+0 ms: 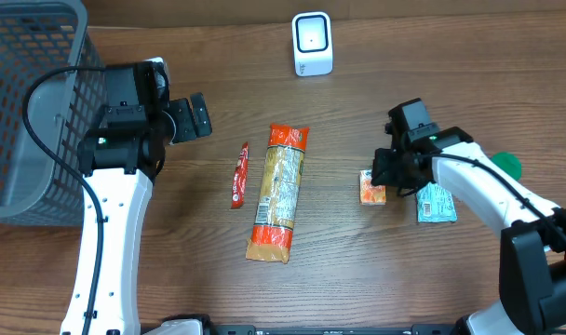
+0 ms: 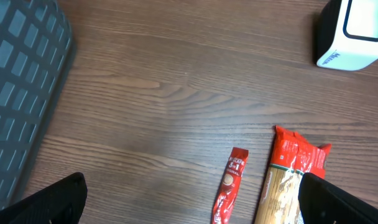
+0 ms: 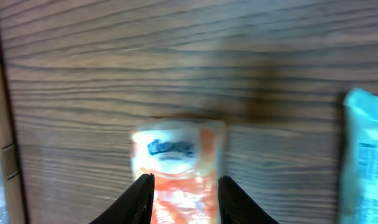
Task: Scan the item barcode
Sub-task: 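Lower and close the right gripper on the Kleenex pack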
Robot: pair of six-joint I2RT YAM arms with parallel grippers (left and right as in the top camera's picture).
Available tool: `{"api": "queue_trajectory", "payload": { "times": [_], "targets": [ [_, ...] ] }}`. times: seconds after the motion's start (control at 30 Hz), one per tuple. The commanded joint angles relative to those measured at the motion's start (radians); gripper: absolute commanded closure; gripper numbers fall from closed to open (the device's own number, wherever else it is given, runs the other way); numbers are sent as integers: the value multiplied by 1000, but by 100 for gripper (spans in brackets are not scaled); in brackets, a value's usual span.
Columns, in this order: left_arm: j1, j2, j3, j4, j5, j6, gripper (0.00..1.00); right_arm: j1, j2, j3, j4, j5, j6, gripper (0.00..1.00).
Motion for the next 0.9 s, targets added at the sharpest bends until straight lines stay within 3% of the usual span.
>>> {"api": "queue_trajectory", "payload": {
  "times": [0.0,0.13,0.87],
  "targets": [
    [0,5,5,1,-13,13,0,-36,0,-10,-14,-11,-21,65],
    [0,5,5,1,-13,13,0,-56,0,-11,-26,-115,-90,65],
    [0,5,5,1,-13,13,0,-56,1,-129,121,-115,-105,70]
  ]
}}
